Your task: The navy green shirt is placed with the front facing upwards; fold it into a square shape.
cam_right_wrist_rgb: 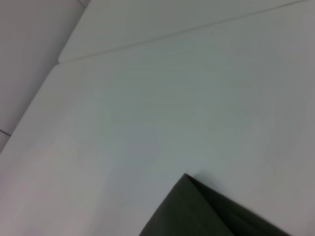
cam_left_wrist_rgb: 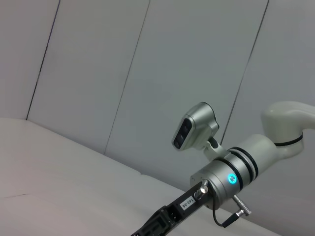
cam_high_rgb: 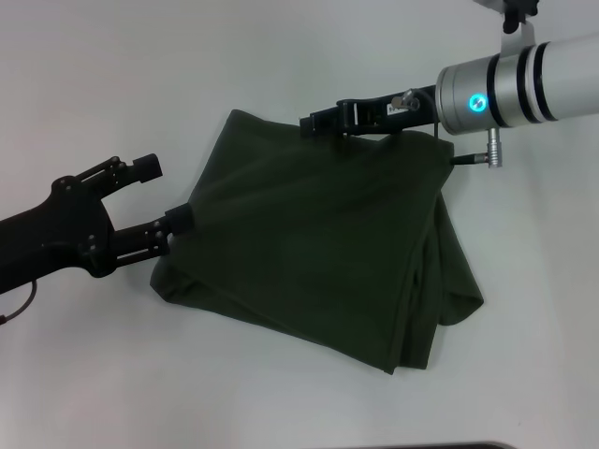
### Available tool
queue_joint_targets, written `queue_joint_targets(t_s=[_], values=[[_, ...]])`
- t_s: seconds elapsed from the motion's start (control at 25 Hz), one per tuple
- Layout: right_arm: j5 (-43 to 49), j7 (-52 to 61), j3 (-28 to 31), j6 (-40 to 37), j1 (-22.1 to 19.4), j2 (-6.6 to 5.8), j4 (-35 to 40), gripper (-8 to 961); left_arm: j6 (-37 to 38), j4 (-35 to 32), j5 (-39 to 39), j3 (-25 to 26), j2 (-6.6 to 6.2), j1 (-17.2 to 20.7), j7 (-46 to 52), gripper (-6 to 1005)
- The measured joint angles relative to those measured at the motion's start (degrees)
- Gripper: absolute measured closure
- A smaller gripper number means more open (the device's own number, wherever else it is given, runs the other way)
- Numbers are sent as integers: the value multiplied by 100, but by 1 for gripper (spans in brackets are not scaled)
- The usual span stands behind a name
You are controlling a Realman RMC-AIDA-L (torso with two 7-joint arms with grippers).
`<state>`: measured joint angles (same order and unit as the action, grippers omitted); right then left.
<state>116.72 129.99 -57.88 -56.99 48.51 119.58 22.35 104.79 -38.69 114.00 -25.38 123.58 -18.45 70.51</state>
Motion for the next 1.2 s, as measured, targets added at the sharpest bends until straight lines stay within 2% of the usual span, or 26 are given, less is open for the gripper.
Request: queue_joint_targets(t_s=[0.48,0.72,1.2], values=[[-2,17,-99,192,26,13,-29,737,-4,0,-1,30,-1,53,-7,123],[-34,17,-150,337,86,38,-101,853,-8,-1,-1,39,-5,64,-11,124],[-262,-27,-143,611,177,39,-93,935,-12,-2,-13,42,-10,61,-12,124]])
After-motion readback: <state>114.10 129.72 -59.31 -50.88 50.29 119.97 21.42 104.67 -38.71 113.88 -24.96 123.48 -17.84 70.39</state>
